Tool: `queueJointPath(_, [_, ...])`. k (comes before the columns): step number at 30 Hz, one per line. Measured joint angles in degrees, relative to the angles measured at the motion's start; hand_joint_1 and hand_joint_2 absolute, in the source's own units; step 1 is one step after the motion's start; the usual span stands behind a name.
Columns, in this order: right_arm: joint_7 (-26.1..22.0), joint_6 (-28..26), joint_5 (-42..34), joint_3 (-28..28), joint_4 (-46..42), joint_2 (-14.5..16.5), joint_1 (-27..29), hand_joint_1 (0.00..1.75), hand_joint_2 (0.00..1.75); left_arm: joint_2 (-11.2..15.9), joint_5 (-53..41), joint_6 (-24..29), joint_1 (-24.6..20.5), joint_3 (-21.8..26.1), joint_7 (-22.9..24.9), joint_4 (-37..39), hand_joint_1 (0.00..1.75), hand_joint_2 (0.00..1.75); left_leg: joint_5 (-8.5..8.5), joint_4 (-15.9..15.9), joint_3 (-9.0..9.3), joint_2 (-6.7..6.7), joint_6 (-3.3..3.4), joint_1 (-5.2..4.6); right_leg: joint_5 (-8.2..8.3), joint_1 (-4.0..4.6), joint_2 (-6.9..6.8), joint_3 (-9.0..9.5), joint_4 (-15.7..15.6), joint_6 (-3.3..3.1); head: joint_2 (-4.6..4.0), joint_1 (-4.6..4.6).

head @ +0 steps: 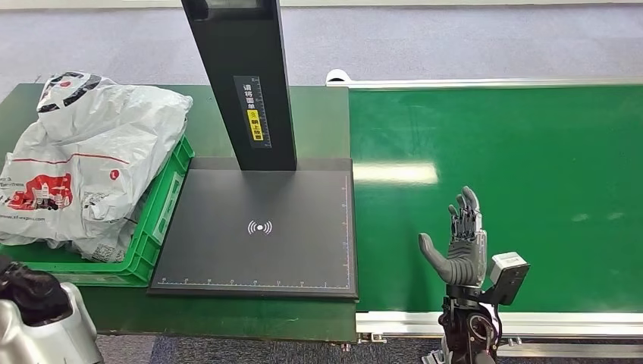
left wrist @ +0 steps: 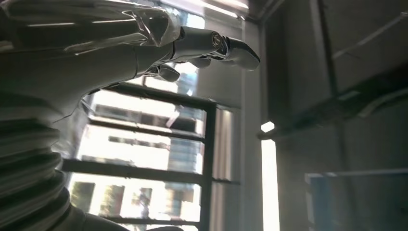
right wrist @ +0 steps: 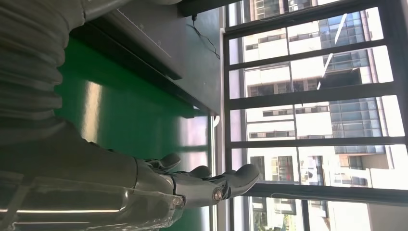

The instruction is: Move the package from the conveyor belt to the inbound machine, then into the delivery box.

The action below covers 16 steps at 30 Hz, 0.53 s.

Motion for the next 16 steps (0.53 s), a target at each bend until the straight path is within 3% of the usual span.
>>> queueJointPath(2, [0.0,0.0,-0.5,0.0,0.2,0.0,0.0,0.00,1.75,-1.2,-3.0,-4.4,3.6,-5.4,0.0,-4.7,0.00,1.75,0.00,0.0,0.01,-0.05,0.00,-0.01,-0.02,-0.02,-0.03,0.02,0.0,0.03,0.00,-0.01])
queueJointPath(4, [0.0,0.4,-0.8,0.2,0.5,0.0,-0.2,0.00,1.75,-1.6,-5.9,-12.1,6.9,-13.3,0.0,-7.0,0.00,1.75,-0.01,0.0,0.00,-0.14,0.01,-0.04,-0.05,-0.05,-0.08,0.07,0.0,0.08,0.00,0.02])
queueJointPath(7, [0.0,1.1,-1.0,1.0,1.8,0.2,-0.8,0.00,1.75,-1.1,-6.4,-26.0,10.0,-24.3,0.1,-3.9,0.00,1.75,-0.03,0.0,0.04,-0.13,0.05,-0.10,-0.04,-0.12,-0.07,0.11,0.0,0.10,0.00,-0.01])
queueJointPath(9, [0.0,1.2,-1.1,1.6,3.2,0.4,-1.6,0.00,1.75,-0.8,-6.7,-31.9,11.0,-30.3,0.2,1.1,0.00,1.75,-0.02,0.0,0.05,-0.12,0.06,-0.11,-0.02,-0.12,-0.06,0.13,0.0,0.11,0.00,-0.02])
queueJointPath(12, [0.0,1.1,-1.2,2.2,5.1,0.7,-2.5,0.00,1.75,-0.6,-6.1,-34.3,11.4,-35.9,0.3,8.1,0.00,1.75,-0.02,0.0,0.07,-0.16,0.06,-0.10,-0.01,-0.12,-0.07,0.14,0.0,0.10,0.00,-0.01])
queueJointPath(16, [0.0,1.3,-0.9,3.2,7.8,0.9,-3.9,0.00,1.75,-0.8,-1.8,-36.2,10.1,-37.0,0.3,21.9,0.00,1.75,-0.01,0.0,0.08,-0.10,0.05,-0.09,-0.01,-0.10,-0.04,0.14,0.0,0.10,0.00,-0.02])
